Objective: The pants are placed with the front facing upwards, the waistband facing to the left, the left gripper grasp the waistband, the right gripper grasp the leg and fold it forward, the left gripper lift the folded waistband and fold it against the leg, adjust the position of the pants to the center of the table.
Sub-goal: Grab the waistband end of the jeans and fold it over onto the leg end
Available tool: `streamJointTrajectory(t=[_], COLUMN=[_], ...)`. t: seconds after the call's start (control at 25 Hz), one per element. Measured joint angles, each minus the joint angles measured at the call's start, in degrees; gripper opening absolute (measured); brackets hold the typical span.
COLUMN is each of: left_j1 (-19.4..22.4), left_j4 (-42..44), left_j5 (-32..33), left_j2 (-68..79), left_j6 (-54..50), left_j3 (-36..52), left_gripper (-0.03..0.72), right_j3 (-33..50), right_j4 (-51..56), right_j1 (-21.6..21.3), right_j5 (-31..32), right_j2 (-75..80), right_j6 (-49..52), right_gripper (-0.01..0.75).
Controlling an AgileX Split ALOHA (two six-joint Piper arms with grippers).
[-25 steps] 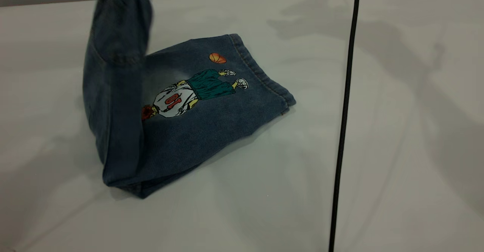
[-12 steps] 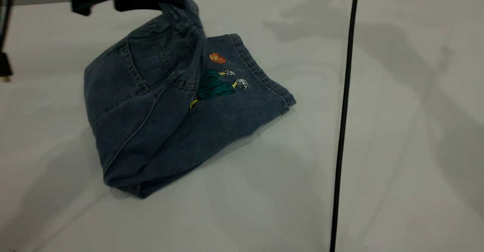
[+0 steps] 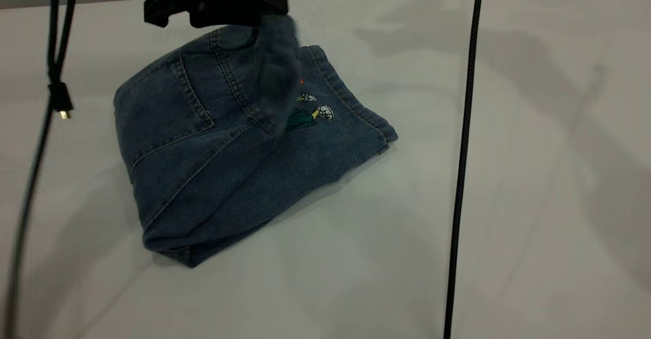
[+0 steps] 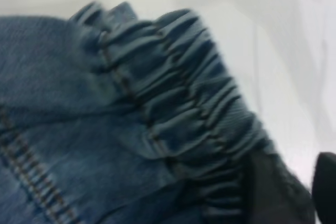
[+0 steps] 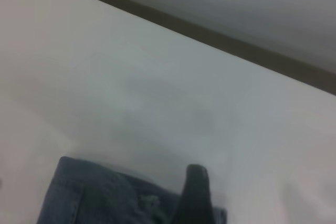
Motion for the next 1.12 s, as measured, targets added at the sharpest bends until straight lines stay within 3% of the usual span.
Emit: streamJointTrajectory(t=[0.2,0.32,0.76,0.92,1.12], left_j1=[1.5,3.8,20.56,27.28,33.66], left_j4=[4.49,10.34,27.75,28.91,28.73], left_j5=[5.65,7.36,24.91,24.46,16.25], left_j2=[-2.91,-6.59,-32.36,-44.0,-55.8], left_j6=[2.23,-0.53,-11.39,-13.6,-16.95], left_j3=[-0.05,-0.05,-0.05,-0.05,-0.05], left_gripper=[0.551,0.613,0.571,0.571,0.569], right_j3=[0.03,0.03,5.43,8.74,13.31], right_j4=[1.0,0.87,4.13,6.45,4.6], right_j1=[0.0,-0.05,0.82,5.28,13.5], right_j5=[-0.05,-0.05,-0.26,-0.32,-0.25], right_j2=[0.0,0.0,0.33,0.43,0.68], right_j6=[-0.76,-0.78,0.33,-0.99,-4.8], right_gripper=[0.549,0.549,0.549,0.549,0.547])
